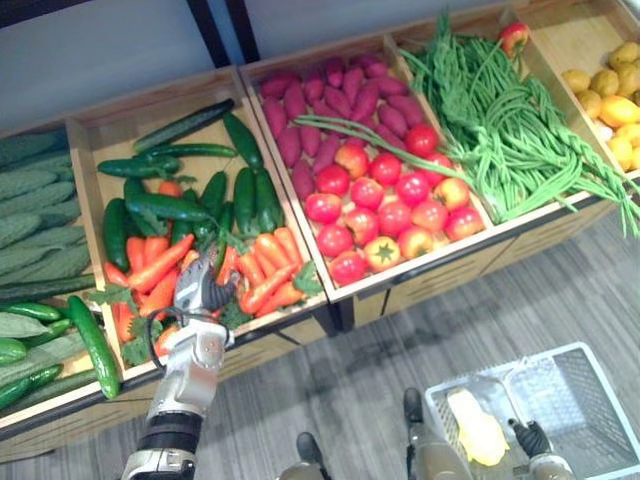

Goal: Pick vegetable in the basket

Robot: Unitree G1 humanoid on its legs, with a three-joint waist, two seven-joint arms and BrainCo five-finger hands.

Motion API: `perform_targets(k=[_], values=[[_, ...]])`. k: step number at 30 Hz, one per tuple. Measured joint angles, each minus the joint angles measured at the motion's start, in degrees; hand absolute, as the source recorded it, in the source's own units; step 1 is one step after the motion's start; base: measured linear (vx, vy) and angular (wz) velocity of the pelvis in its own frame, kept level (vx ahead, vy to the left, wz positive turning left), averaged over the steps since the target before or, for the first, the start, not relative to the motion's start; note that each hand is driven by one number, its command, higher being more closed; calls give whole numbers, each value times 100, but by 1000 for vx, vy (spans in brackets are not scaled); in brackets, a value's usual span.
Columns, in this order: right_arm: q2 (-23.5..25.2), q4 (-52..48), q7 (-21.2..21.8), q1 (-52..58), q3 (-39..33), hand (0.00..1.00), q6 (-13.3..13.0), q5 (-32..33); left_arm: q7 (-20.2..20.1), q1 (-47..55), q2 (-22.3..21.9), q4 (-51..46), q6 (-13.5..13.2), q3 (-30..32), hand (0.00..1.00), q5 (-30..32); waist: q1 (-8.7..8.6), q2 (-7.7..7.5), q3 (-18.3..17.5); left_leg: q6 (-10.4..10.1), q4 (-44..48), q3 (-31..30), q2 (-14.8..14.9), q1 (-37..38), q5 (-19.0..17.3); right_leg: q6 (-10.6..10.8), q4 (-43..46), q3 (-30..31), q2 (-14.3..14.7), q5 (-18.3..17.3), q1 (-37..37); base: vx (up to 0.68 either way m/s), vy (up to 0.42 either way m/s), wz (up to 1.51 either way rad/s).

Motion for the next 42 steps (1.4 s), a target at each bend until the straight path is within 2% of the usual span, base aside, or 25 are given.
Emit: perform_targets(k=[7,17,18,20,21,31,37,42], values=[[-1,-70,-12,-28,141,100,26,6,30,-451,22,669,43,-59,0,-6,-3,-2,0,-13,-12,182,45,-92,5,-14,-7,175,26,68,-216,-3,-25,-14],[-5,-216,-39,-106,297,100,66,9,266,-759,99,1037,80,-40,0,-12,-10,-8,6,-40,28,315,74,-255,-13,-13,-11,247,55,105,-416,0,-18,-4],[-7,-217,-55,-133,348,100,66,9,261,-793,140,1105,84,-46,100,0,-10,-9,6,-44,28,333,73,-262,-16,-10,-11,267,58,107,-437,1,-10,-8],[-9,-222,-77,-178,425,100,65,9,310,-859,149,1238,88,-77,100,14,-6,-15,11,-48,28,353,69,-283,-19,-7,-12,316,63,123,-486,0,-17,-11],[-9,-222,-97,-201,445,100,65,8,403,-873,149,1236,81,-96,0,77,-3,-13,14,-51,30,369,69,-280,-22,-5,-15,335,67,125,-492,-1,-16,-9],[-9,-215,-149,-235,494,100,39,7,404,-977,161,1396,165,-102,0,70,-26,-15,18,-70,35,374,73,-262,-37,-5,-18,349,74,126,-475,0,-1,0],[-9,-186,-148,-223,484,100,34,7,275,-570,142,829,151,-167,0,67,-137,-3,37,-67,32,272,64,-139,-39,-4,-20,216,32,123,-275,-1,-11,9],[-8,-186,-142,-195,423,100,31,7,178,-208,111,160,134,-365,0,81,-132,-2,37,-58,71,188,42,-156,-34,-7,-14,180,-5,120,-243,-30,-15,7]])
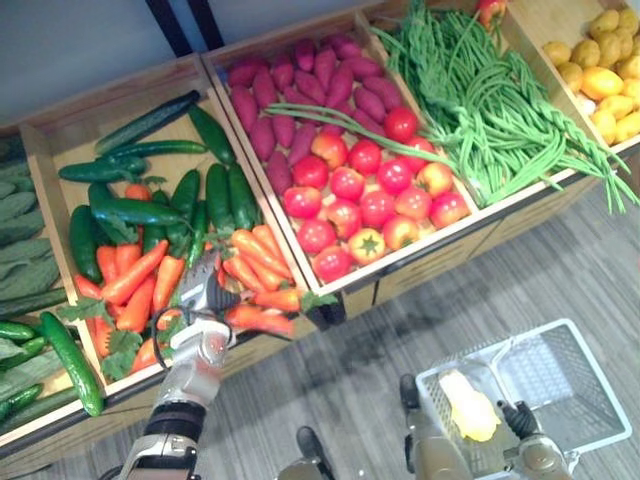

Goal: Pick vegetable in the basket

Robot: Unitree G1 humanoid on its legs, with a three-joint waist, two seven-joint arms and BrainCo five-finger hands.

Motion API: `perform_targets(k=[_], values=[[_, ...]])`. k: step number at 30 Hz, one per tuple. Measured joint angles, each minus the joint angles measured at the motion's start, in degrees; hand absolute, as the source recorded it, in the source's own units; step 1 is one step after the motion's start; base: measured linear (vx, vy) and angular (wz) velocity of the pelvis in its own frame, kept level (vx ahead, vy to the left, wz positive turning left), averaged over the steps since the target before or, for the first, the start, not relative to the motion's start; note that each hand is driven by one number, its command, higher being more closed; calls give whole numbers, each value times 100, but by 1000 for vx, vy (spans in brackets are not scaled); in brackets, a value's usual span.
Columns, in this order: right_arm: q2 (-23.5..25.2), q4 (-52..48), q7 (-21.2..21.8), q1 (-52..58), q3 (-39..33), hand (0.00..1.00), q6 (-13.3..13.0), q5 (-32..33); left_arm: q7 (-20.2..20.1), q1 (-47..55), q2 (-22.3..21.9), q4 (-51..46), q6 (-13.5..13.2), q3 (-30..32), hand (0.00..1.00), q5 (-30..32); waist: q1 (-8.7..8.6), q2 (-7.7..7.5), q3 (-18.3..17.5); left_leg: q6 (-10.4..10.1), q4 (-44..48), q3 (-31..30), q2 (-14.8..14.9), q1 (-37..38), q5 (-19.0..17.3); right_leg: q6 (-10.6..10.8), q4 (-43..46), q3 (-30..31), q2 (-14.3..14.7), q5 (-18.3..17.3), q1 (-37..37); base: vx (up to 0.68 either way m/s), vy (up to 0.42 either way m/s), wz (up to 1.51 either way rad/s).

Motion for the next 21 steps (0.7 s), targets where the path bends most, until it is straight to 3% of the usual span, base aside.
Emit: perform_targets(k=[10,21], values=[[58,-40,16,180,-227,100,28,-1,-142,406,-286,-1524,-187,-15,0,115,144,14,-8,17,-35,-83,-3,29,40,0,1,-16,-6,0,74,-9,-15,3],[152,-41,16,278,-339,100,48,-3,-144,500,-522,-1937,-188,-11,0,119,279,12,-15,18,-41,-154,3,46,40,0,-3,-26,2,0,157,1,-4,1]])
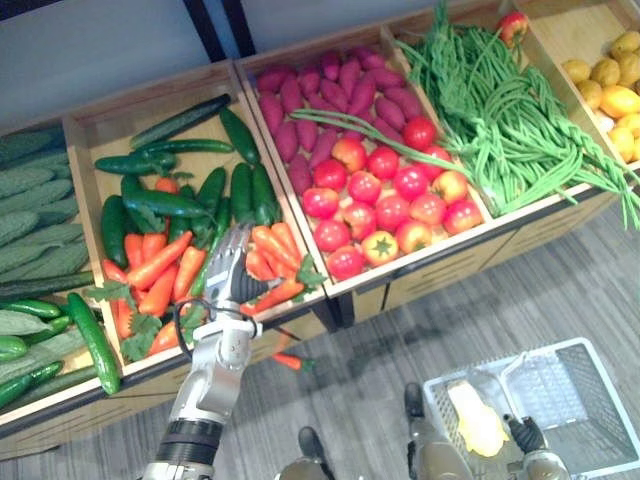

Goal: Pick vegetable in the basket

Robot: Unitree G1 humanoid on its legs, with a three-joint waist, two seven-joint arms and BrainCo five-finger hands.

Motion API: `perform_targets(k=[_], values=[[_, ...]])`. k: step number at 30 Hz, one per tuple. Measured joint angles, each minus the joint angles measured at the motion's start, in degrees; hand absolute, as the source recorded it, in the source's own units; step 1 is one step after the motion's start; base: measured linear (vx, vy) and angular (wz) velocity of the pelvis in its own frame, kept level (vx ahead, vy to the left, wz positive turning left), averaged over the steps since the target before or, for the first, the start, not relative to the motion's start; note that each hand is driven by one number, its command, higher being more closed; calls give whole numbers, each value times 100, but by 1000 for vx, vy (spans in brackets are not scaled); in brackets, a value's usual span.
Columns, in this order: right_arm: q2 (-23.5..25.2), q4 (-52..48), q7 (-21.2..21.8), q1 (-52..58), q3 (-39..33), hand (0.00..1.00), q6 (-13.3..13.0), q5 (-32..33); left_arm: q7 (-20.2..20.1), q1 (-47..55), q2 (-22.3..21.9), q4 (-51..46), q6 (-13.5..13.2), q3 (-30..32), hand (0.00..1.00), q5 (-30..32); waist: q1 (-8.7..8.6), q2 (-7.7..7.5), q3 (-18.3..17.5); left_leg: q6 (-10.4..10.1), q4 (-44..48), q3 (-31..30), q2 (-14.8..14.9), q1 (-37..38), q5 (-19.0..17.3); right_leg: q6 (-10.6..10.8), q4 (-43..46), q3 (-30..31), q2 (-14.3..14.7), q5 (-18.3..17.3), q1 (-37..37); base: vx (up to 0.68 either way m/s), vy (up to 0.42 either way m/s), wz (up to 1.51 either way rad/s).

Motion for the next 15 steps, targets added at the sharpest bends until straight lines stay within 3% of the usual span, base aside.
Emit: perform_targets(k=[15], values=[[66,9,3,165,-109,100,3,0,-106,539,-264,-295,-35,3,0,-18,15,-33,-217,8,-8,-17,-1,21,24,0,-5,-2,-2,1,38,-2,-1,0]])
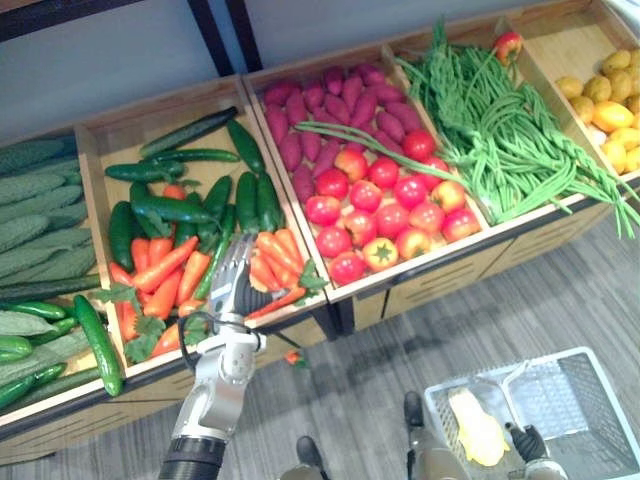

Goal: Pick vegetable in the basket

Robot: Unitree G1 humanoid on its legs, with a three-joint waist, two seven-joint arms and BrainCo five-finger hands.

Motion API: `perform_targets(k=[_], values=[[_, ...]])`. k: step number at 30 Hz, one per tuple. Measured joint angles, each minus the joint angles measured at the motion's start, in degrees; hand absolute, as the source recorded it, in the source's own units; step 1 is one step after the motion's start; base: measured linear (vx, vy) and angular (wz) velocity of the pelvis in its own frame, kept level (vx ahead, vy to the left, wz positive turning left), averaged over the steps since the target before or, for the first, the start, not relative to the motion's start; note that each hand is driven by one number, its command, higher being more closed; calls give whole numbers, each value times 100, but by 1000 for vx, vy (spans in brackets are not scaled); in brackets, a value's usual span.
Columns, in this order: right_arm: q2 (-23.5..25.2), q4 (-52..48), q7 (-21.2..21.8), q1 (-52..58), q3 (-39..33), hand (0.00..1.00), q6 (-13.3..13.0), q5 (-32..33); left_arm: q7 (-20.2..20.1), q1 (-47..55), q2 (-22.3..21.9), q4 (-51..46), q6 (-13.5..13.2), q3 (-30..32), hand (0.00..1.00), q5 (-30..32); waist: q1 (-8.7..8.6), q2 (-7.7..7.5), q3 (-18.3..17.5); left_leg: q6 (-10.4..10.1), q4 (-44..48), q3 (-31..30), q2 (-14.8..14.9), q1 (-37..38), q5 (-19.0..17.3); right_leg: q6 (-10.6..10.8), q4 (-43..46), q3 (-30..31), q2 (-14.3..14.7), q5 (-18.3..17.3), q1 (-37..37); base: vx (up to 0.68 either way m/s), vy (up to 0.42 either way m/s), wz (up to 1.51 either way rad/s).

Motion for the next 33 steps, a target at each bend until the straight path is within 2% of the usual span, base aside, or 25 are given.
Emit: perform_targets(k=[15,26,33], values=[[-1,-38,-11,-15,21,100,2,-3,-17,-44,-94,1601,52,50,0,0,-3,4,-4,7,3,142,11,43,18,2,1,0,3,2,-40,3,-2,-1],[-16,-47,-44,-16,148,100,1,-5,-2,-277,-51,1802,240,135,0,7,-7,4,-5,8,13,155,16,24,19,1,2,-2,3,2,-68,0,0,0],[-17,-72,-52,-22,238,100,-1,-5,49,-503,-33,1909,251,134,0,13,-11,5,-5,4,9,179,18,15,16,1,2,11,10,2,-100,4,-4,-1]])
